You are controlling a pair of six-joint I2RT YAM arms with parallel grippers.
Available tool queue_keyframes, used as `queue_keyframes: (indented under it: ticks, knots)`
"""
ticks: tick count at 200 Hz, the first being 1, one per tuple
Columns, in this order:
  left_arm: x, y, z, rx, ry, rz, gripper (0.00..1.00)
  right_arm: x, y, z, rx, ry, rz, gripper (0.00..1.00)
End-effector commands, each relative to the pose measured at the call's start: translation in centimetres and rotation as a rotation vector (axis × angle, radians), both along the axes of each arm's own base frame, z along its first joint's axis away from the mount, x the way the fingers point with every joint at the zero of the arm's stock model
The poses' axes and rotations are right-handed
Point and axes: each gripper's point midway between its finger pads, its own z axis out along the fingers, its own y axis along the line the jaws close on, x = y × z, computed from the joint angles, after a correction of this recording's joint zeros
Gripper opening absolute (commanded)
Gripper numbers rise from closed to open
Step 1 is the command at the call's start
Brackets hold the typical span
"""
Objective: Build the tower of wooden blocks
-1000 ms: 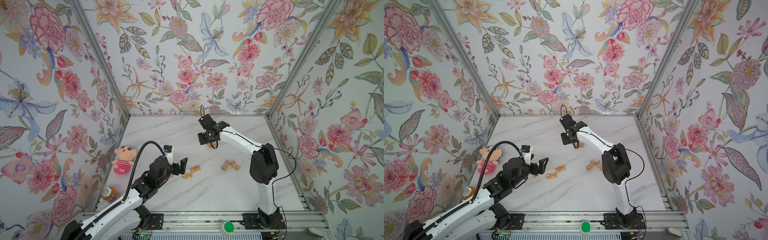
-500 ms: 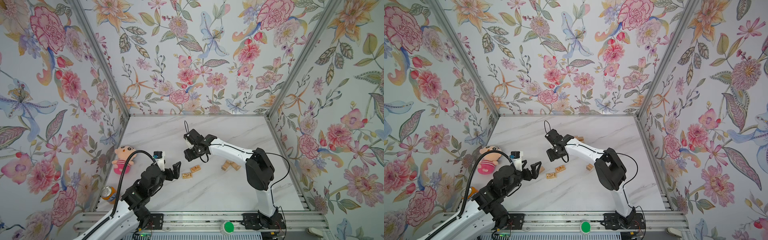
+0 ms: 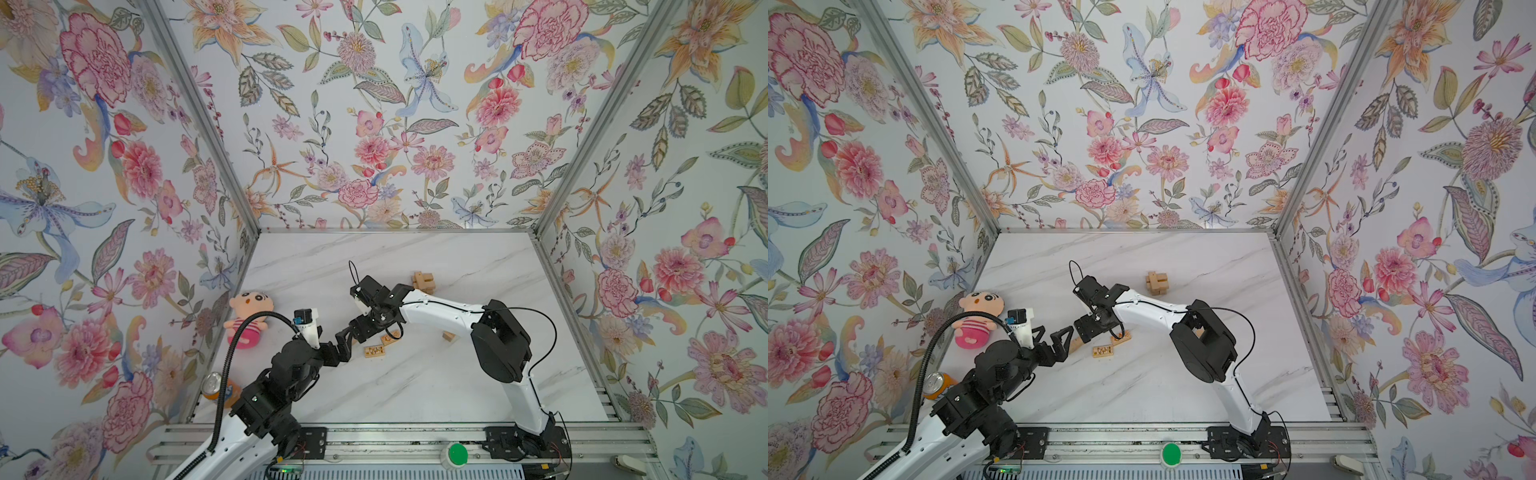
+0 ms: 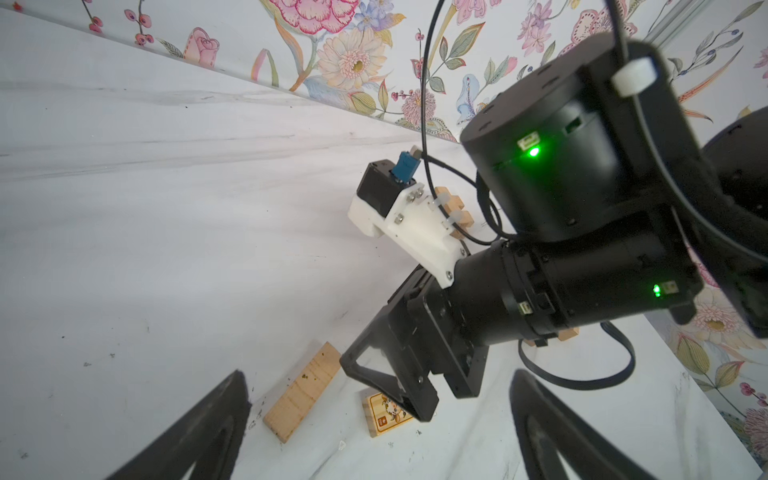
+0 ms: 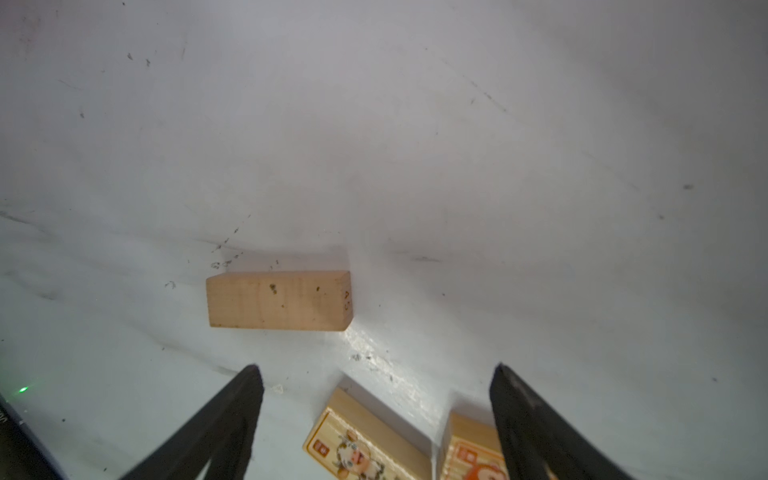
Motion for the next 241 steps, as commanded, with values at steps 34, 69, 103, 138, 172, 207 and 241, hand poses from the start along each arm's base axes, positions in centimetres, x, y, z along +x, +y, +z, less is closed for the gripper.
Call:
queue_keyframes:
  ticks: [34,69,103,138,172,207,241]
  knots:
    - [-0.1,0.9,-0.5,0.002,0.011,0.035,0.99,-1.0,2.9,-0.2,0.024,-0.002,0.012,0.88]
    - [-0.2,1.1,-0.6,0.001,0.007,0.043,0.99,-1.4,3.7,-0.7,0.011,-0.019,0.019,0.88]
    - [-0.5,1.4,-0.6,-0.004,0.006,0.05,0.99,-1.6,3.8,-1.4,-0.002,-0.012,0.011,0.88]
    - [-0.5,1.4,-0.5,-0.009,0.005,0.049,0.99,-1.8,3.8,-1.6,-0.014,-0.02,0.013,0.87]
    - [-0.6,1.4,-0.5,-0.018,0.007,0.047,0.99,-2.1,3.8,-2.2,-0.031,-0.021,0.011,0.83]
    - [-0.8,1.6,-0.4,-0.031,0.001,0.048,0.99,-2.3,4.1,-2.5,-0.054,-0.032,0.016,0.81]
    - [-0.8,1.6,-0.2,-0.034,-0.004,0.047,0.99,-2.9,4.7,-2.7,-0.058,-0.032,0.026,0.81]
